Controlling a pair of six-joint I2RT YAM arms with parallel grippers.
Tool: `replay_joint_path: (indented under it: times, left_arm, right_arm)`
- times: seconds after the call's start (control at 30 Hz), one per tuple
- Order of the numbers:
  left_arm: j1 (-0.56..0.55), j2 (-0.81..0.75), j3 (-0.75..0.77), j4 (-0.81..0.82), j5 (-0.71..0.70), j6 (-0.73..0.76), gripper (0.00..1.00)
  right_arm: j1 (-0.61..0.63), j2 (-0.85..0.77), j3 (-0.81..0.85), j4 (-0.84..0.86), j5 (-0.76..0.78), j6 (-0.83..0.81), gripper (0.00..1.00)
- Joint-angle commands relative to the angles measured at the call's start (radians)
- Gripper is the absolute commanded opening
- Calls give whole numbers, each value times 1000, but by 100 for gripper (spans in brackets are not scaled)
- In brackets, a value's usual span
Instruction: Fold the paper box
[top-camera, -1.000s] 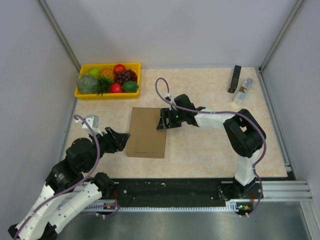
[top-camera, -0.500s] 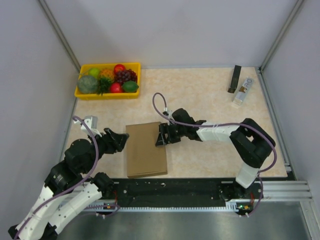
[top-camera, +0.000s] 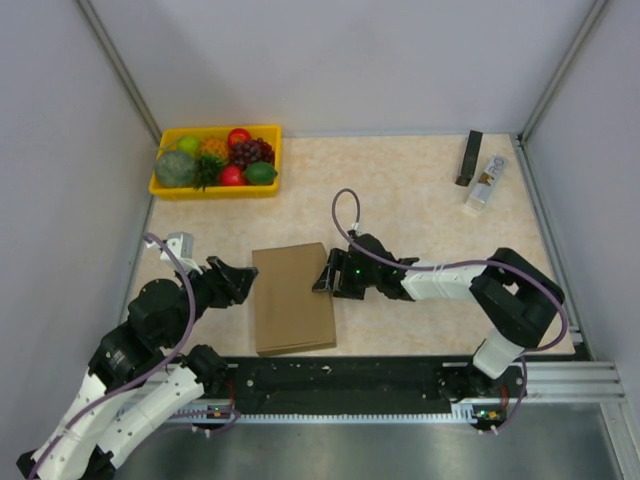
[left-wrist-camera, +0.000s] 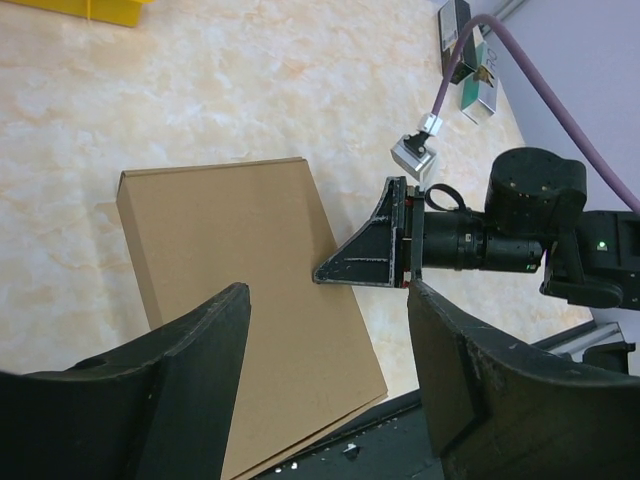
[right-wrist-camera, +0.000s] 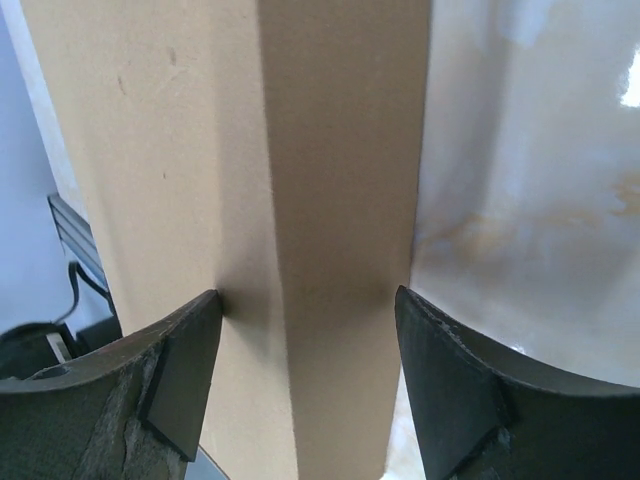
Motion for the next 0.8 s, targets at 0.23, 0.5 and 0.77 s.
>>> replay_joint_path:
  times: [0.23,0.5,0.77]
  left_arm:
    - [0,5,-25,43,43,-28,69]
    - [-2,-12,-28,40,62,-32,69]
    - [-2,-32,-15,1,51,-25,70]
  right_arm:
    - [100,-96,-204,74,322,425,66]
    - [160,-38,-152,107,342,576,67]
    - [184,22,-69,115,345,620,68]
